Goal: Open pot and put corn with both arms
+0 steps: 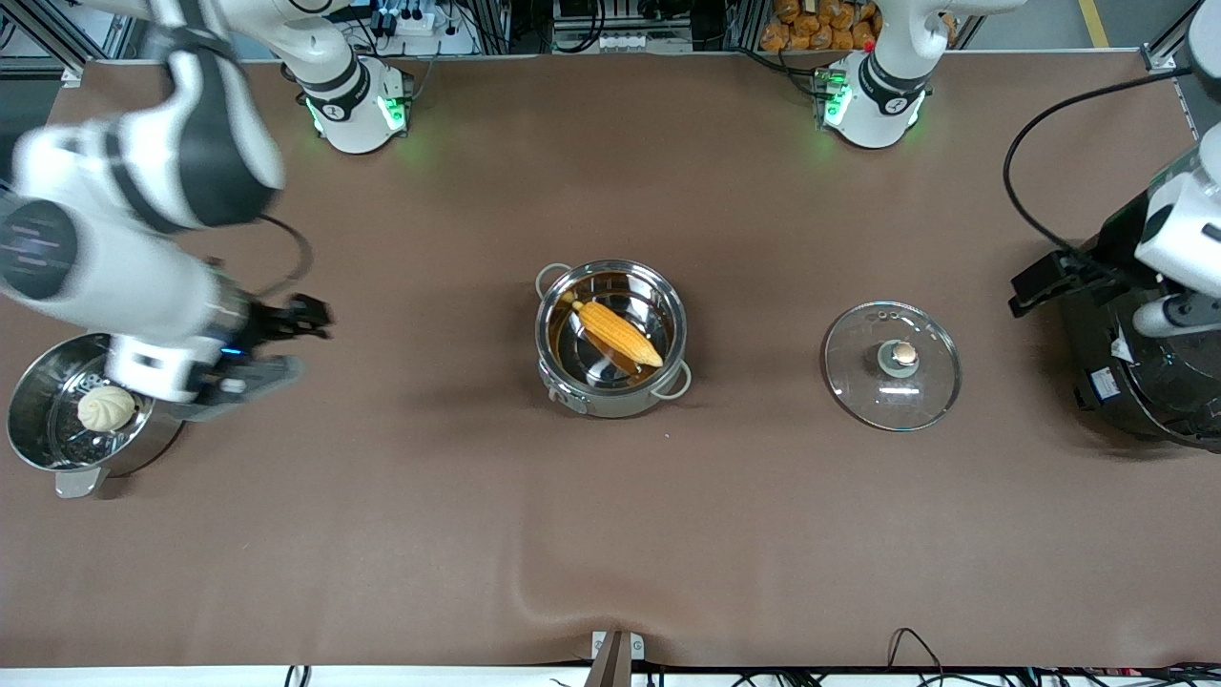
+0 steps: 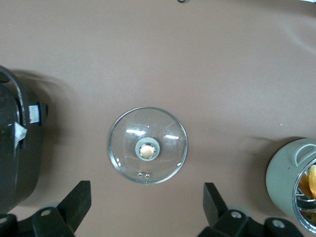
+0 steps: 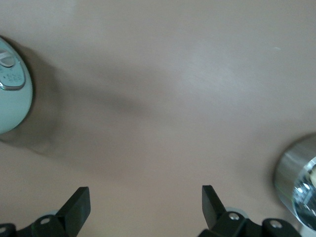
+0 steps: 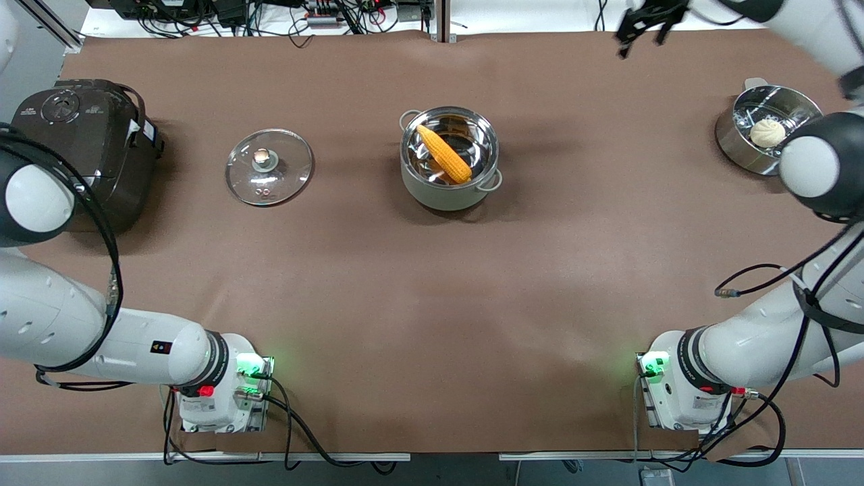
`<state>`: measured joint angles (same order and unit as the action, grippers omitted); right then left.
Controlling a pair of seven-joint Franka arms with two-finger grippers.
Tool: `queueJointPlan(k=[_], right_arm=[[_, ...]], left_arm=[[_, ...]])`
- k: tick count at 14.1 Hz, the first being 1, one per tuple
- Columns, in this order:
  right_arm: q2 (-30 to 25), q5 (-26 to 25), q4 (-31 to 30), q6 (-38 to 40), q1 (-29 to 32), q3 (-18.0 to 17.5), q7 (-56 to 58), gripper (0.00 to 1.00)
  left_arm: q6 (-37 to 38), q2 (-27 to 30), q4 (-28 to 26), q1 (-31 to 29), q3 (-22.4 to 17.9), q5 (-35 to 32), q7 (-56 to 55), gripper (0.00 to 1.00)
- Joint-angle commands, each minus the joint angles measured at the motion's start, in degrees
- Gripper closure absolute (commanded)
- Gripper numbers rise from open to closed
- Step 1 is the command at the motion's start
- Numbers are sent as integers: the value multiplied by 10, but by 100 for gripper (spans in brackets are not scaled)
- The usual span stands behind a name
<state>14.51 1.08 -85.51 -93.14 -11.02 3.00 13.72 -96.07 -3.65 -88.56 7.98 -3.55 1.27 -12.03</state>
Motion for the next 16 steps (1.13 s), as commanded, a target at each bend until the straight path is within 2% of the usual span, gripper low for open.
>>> queueJointPlan(k=[1, 3, 5, 7, 8, 10, 12, 15, 16], right_arm=[[-112, -4, -85, 9, 37, -13, -9, 0], [-148, -4, -91, 44, 57, -3, -33, 0], [-150, -4, -84, 80, 53, 42, -64, 0], [-151, 5, -59, 102, 63, 59, -65, 0], [-151, 7, -45, 114, 71, 55, -66, 0], [-152, 19, -33, 137, 79, 47, -90, 0], [-153, 25, -26, 148, 107, 15, -116, 0], [-150, 22, -17, 142, 123, -10, -112, 0], [-149, 19, -11, 142, 129, -17, -109, 0]], left_arm=[[18, 24, -3, -7, 0, -14, 23, 0], [25, 29, -2, -35, 15, -14, 42, 0], [33, 31, 0, -59, 27, -14, 72, 0], [35, 31, 0, -60, 33, -14, 67, 0], [40, 31, 0, -65, 43, -16, 61, 0], [43, 31, 1, -103, 89, -22, 41, 0], [43, 31, 1, -108, 115, -57, 32, 0], [54, 32, 2, -106, 119, -55, 35, 0], [57, 32, 20, -107, 118, -52, 35, 0]])
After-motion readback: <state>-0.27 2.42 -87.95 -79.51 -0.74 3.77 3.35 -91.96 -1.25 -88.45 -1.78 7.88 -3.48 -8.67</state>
